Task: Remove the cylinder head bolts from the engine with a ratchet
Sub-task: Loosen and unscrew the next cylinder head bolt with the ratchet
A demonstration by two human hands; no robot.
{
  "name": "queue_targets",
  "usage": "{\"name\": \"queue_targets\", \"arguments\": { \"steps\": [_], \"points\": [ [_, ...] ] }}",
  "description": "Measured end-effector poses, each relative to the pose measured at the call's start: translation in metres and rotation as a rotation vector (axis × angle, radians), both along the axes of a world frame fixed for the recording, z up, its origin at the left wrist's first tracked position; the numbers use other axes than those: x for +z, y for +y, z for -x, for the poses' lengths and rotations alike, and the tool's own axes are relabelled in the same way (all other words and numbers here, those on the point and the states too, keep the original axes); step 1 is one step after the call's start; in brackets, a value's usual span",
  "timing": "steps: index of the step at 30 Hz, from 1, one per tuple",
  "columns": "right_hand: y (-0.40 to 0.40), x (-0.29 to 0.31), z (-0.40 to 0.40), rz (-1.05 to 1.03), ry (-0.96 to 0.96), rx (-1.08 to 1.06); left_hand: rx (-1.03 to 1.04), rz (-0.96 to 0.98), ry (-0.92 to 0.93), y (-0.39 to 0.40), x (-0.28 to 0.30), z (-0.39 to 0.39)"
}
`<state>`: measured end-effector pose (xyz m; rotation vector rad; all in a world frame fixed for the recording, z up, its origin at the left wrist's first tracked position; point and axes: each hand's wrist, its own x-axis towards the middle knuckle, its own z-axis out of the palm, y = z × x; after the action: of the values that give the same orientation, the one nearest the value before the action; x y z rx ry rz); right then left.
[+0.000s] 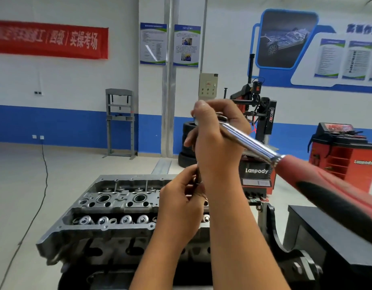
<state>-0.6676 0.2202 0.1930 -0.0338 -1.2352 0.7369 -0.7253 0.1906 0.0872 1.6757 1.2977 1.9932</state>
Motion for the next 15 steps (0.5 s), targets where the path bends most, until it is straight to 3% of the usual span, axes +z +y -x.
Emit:
{"name": "queue_targets", "arguments": {
  "steps": [3, 6, 8, 10, 12, 15],
  "points": [
    [-0.006, 0.002, 0.002, 0.016, -0.142, 0.138, -0.222, 0.039, -0.005, -0.008, 0.001, 0.011],
    [-0.003, 0.005, -0.009, 0.121, -0.175, 0.460, -0.140, 0.032, 0.053, -0.009, 0.002, 0.012],
    [0.000, 0.005, -0.016, 0.146, -0.127, 0.544, -0.067, 0.018, 0.028, -0.006, 0.001, 0.006],
    [0.000, 0.003, -0.014, 0.144, -0.052, 0.432, 0.002, 0.007, 0.019, -0.001, 0.001, -0.001],
    [0.000, -0.002, -0.008, 0.086, 0.025, 0.172, 0.060, -0.015, 0.019, 0.000, 0.000, -0.006],
    [-0.002, -0.003, 0.003, -0.002, -0.009, -0.077, 0.047, -0.015, 0.001, -0.001, -0.001, -0.003]
  ]
}}
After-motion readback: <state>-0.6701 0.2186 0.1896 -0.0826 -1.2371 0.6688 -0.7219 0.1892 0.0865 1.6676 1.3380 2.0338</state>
